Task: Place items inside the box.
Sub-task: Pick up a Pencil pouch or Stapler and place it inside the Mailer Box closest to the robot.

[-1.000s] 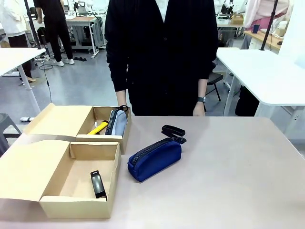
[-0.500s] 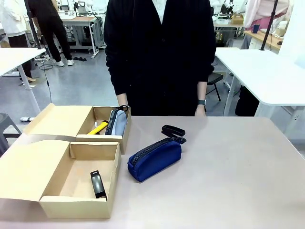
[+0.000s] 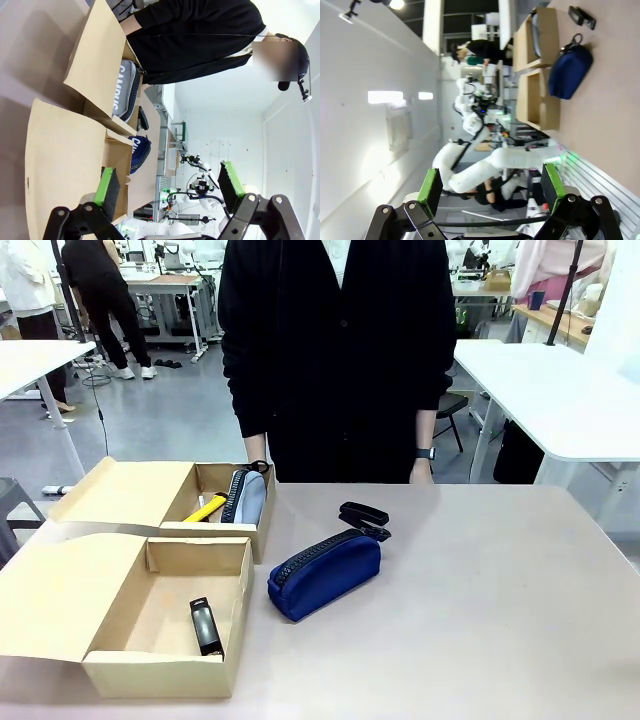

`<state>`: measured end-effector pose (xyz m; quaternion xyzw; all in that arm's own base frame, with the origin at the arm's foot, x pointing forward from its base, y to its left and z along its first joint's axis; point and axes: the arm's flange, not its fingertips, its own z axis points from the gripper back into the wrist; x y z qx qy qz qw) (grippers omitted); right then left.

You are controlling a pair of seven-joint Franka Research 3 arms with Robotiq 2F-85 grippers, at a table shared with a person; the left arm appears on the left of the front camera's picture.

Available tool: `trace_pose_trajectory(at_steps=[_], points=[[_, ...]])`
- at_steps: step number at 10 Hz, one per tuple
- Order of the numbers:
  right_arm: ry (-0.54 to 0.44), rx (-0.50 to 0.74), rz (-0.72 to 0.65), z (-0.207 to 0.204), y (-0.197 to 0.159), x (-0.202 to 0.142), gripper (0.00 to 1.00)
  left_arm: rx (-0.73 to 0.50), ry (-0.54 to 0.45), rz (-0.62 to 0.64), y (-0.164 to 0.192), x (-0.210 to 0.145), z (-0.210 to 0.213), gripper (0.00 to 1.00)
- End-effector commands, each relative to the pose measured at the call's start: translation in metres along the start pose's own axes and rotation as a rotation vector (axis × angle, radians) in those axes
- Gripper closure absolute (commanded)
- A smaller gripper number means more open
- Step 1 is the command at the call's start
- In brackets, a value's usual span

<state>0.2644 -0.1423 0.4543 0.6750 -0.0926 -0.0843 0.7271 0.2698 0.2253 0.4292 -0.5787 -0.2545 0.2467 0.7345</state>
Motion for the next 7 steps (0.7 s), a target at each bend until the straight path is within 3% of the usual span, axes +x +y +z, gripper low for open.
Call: trace_pose_trajectory(at_steps=[1, 3, 4, 5, 6, 7], points=[[0.039, -0.334, 0.362, -0.044, 0.023, 0.007, 0.0, -0.017, 0.001, -0.017, 0.0, -0.001, 0.0, 0.0], [0.268, -0.437, 0.626, -0.104, 0.033, 0.022, 0.0, -0.017, 0.001, -0.017, 0.0, -0.001, 0.0, 0.0], [0.286, -0.616, 0.71, -0.135, 0.035, 0.022, 0.0, -0.017, 0.001, -0.017, 0.0, -0.001, 0.0, 0.0], [0.179, -0.305, 0.341, -0.083, 0.038, 0.012, 0.0, -0.017, 0.001, -0.017, 0.0, -0.001, 0.0, 0.0], [0.179, -0.305, 0.341, -0.083, 0.038, 0.012, 0.0, -0.017, 0.001, -0.017, 0.0, -0.001, 0.0, 0.0], [0.266, -0.417, 0.453, -0.129, 0.046, 0.014, 0.0, -0.017, 0.001, -0.017, 0.0, -0.001, 0.0, 0.0]])
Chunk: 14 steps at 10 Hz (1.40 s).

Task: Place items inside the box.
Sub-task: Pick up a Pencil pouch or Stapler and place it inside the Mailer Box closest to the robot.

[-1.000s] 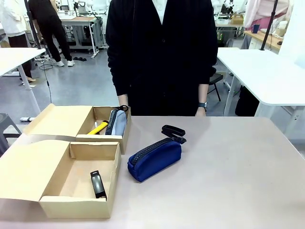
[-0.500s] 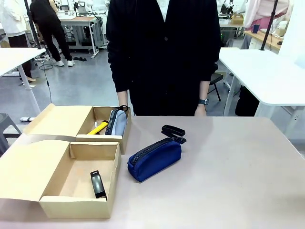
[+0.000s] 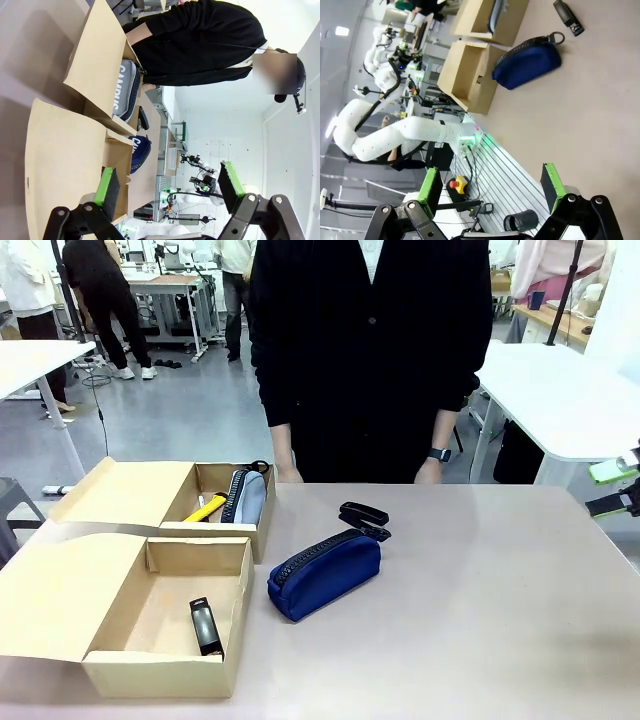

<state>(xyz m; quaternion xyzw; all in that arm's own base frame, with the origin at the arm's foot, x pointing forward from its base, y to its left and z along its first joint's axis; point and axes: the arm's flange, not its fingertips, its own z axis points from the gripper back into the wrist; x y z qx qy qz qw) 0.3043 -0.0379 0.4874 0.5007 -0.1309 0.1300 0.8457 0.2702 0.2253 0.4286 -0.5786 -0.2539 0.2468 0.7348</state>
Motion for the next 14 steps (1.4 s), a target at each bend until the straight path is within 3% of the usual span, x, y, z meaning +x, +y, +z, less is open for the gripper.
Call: trace_pose_trajectory(at_steps=[1, 2, 3, 6, 7, 8, 9, 10, 12, 14], points=[[0.029, -0.141, 0.323, -0.024, 0.01, 0.02, 0.0, -0.017, 0.0, -0.018, 0.0, -0.001, 0.001, 0.0], [0.065, -0.093, 0.592, -0.036, 0.009, 0.03, 0.0, -0.017, 0.0, -0.018, 0.0, -0.001, 0.001, 0.0], [0.108, 0.008, 0.764, -0.052, 0.005, 0.04, 0.0, -0.017, 0.0, -0.018, 0.0, -0.001, 0.001, 0.0], [0.267, 0.105, 0.973, -0.113, 0.011, 0.064, 0.0, -0.017, 0.0, -0.018, 0.0, -0.001, 0.001, 0.0], [0.291, 0.063, 0.856, -0.128, 0.009, 0.076, 0.0, -0.017, 0.0, -0.018, 0.0, -0.001, 0.001, 0.0], [0.045, 0.107, 0.638, -0.073, -0.011, 0.079, 0.0, -0.017, 0.0, -0.018, 0.0, -0.001, 0.001, 0.0], [-0.121, 0.162, 0.527, -0.022, -0.024, 0.064, 0.0, -0.017, 0.0, -0.018, 0.0, -0.001, 0.001, 0.0], [-0.258, -0.029, 0.378, 0.034, -0.038, 0.027, 0.0, -0.017, 0.0, -0.018, 0.0, -0.001, 0.001, 0.0], [-0.373, -0.138, 0.36, 0.069, -0.04, -0.02, 0.0, -0.017, 0.0, -0.018, 0.0, -0.001, 0.001, 0.0], [-0.444, -0.095, 0.249, 0.075, -0.051, -0.031, 0.0, -0.017, 0.0, -0.018, 0.0, -0.001, 0.001, 0.0]])
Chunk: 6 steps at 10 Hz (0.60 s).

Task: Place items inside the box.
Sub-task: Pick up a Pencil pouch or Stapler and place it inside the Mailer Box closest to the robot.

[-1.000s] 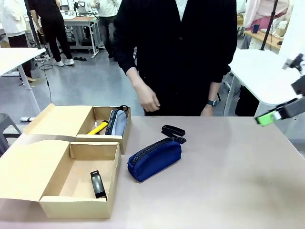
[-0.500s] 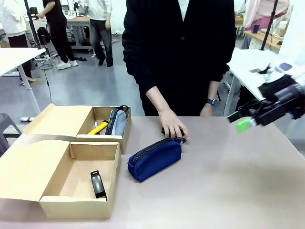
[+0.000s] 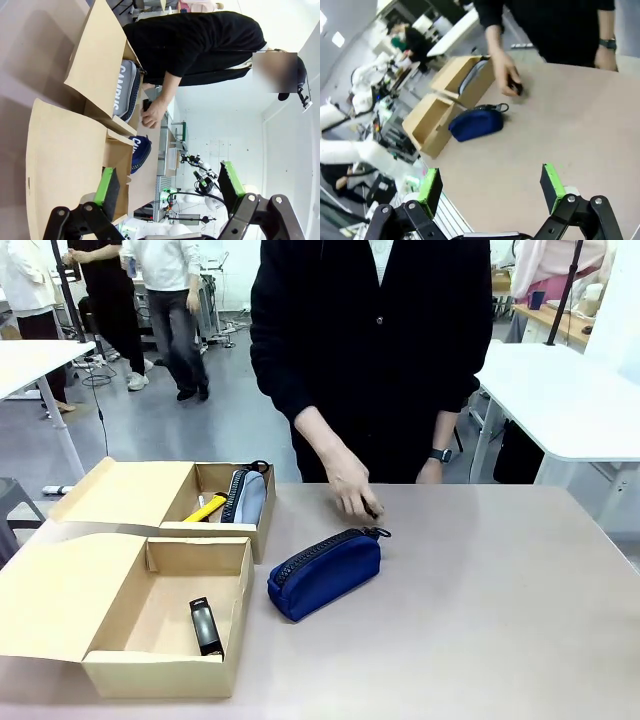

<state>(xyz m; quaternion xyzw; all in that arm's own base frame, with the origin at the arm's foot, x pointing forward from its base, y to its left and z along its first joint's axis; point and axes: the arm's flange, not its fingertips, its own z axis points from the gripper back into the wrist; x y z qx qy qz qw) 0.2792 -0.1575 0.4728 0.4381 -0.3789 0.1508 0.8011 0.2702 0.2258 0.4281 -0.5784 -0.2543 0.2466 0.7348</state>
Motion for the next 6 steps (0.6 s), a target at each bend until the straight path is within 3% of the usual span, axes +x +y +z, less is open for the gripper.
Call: trace_pose_trajectory(at_steps=[1, 3, 6], points=[[-0.052, -0.005, -0.127, -0.029, 0.005, -0.001, 0.0, -0.018, 0.0, -0.017, -0.001, -0.001, 0.0, 0.0], [-0.047, -0.008, -0.061, -0.037, 0.009, 0.006, 0.0, -0.018, 0.0, -0.017, -0.001, -0.001, 0.0, 0.0], [0.06, -0.009, 0.042, -0.078, 0.021, 0.02, 0.0, -0.018, 0.0, -0.017, -0.001, -0.001, 0.0, 0.0]])
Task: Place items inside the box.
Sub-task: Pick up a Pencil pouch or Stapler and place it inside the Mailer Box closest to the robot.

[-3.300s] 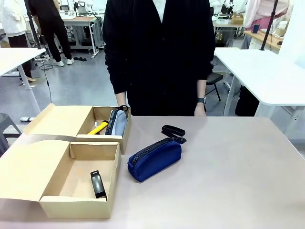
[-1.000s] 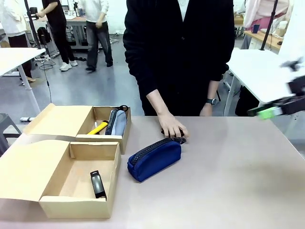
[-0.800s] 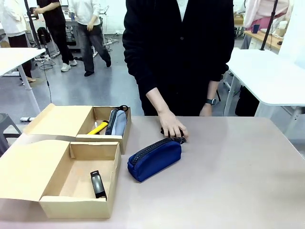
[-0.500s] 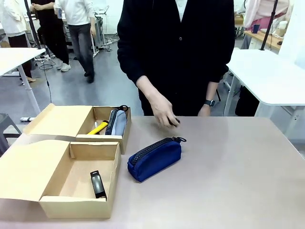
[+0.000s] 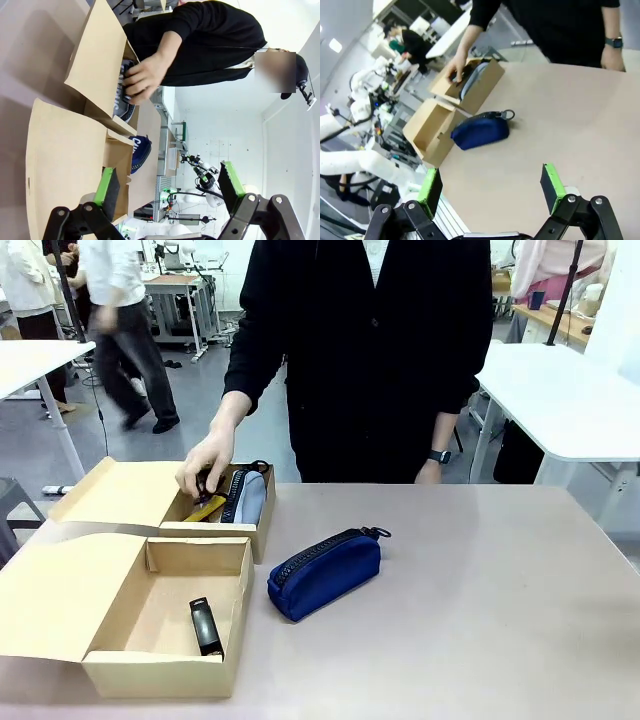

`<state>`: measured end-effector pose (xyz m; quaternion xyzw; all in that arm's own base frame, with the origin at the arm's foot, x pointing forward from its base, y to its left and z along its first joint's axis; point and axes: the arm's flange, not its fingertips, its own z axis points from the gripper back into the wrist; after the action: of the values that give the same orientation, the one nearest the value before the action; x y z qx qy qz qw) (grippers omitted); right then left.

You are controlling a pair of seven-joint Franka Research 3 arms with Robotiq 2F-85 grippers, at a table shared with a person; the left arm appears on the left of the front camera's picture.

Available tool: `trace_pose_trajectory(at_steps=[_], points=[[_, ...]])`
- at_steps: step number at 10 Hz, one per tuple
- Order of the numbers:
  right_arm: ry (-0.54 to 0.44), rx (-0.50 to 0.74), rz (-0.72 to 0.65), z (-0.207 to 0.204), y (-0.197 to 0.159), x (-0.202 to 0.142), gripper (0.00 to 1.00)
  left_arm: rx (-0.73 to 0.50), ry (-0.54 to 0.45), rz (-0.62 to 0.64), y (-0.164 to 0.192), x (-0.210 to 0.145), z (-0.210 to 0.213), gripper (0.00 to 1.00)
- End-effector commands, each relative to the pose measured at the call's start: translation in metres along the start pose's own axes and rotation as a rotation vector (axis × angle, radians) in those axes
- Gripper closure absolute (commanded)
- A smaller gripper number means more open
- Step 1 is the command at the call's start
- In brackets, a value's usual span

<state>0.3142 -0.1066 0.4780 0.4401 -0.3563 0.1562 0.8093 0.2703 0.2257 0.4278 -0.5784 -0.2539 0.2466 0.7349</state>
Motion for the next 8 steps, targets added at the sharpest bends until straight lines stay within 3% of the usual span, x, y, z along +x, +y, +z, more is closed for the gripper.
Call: trace_pose_trajectory(at_steps=[1, 2, 5, 6, 8], points=[[0.083, -0.024, 0.163, -0.051, 0.021, 0.005, 0.0, -0.018, 0.0, -0.017, -0.001, -0.001, 0.0, 0.0], [0.166, -0.047, 0.269, -0.084, 0.033, 0.012, 0.0, -0.018, 0.0, -0.017, -0.001, -0.001, 0.0, 0.0], [0.389, 0.05, 0.504, -0.183, 0.072, 0.025, 0.0, -0.018, 0.0, -0.017, -0.001, -0.001, 0.0, 0.0], [0.406, 0.052, 0.597, -0.221, 0.088, 0.022, 0.0, -0.018, 0.0, -0.017, -0.001, -0.001, 0.0, 0.0], [0.501, 0.174, 0.825, -0.296, 0.124, 0.001, 0.0, -0.018, 0.0, -0.017, -0.001, -0.001, 0.0, 0.0]])
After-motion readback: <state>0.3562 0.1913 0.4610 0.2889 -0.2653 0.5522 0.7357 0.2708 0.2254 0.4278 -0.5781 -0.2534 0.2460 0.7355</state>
